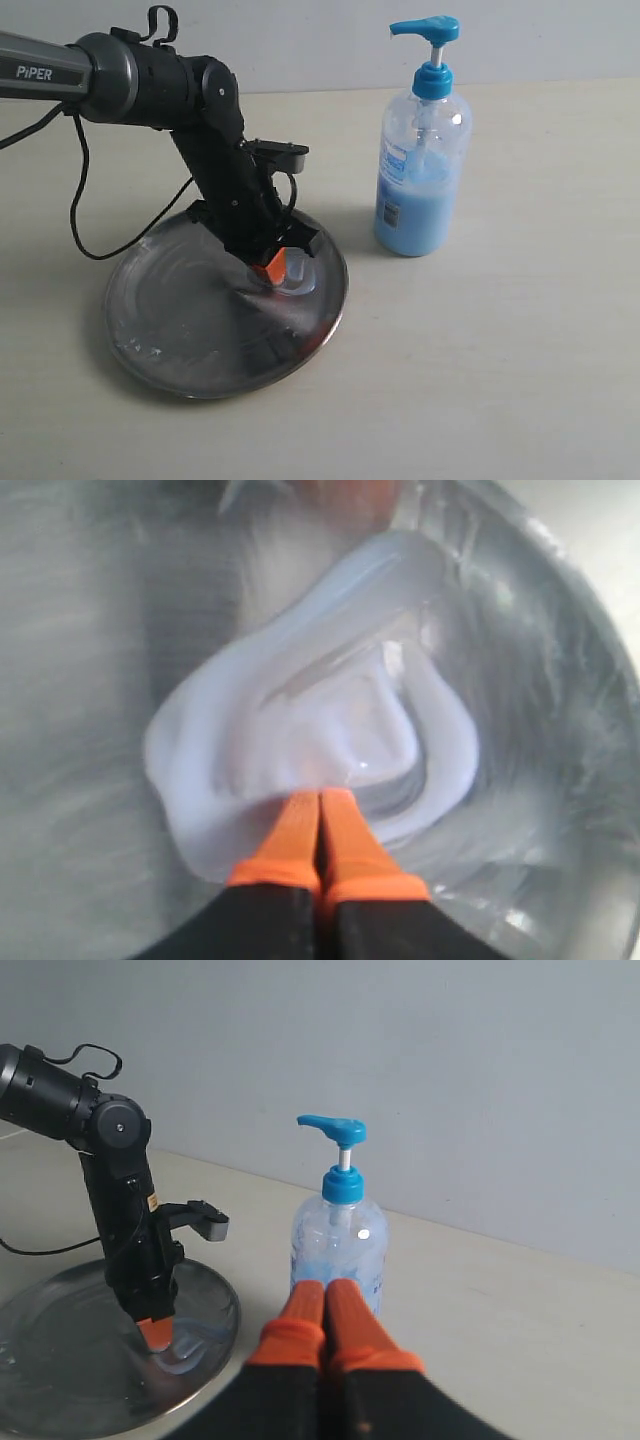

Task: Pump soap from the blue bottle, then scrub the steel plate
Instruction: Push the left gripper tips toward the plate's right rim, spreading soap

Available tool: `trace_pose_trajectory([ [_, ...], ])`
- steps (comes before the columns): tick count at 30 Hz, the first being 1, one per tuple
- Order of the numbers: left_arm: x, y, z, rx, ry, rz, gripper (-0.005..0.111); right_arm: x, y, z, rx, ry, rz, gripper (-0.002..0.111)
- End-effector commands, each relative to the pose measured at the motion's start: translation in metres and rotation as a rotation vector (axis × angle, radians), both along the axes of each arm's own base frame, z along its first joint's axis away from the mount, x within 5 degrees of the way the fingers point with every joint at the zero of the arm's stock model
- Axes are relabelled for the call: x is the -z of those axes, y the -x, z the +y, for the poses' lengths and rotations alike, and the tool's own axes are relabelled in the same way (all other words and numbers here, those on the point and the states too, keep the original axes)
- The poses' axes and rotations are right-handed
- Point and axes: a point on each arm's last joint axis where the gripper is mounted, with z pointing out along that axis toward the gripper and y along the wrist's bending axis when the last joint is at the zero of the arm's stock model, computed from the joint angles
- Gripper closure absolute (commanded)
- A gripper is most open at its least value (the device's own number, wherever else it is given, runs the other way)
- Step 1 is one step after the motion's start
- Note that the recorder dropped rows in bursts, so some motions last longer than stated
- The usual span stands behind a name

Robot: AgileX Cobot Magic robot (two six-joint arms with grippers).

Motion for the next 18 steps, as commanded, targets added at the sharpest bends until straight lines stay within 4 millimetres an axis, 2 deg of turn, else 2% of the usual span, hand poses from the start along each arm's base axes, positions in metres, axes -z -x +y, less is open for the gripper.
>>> trace_pose_trajectory([
  [1,-0.002,0.000,-0.005,-0.025,0.071,0.005,0.107,0.000,0.000,0.000,0.006,0.002,-0.011,0.108],
  [6,0.004,0.004,-0.014,-0.009,0.080,0.001,0.107,0.000,0.000,0.000,0.005,0.000,-0.012,0.108],
  [12,0.008,0.013,-0.034,0.034,0.095,-0.048,0.107,0.000,0.000,0.000,0.005,0.000,-0.012,0.108],
  [18,0.009,0.009,-0.039,0.034,0.106,-0.118,0.107,0.000,0.000,0.000,0.005,0.000,-0.012,0.108],
])
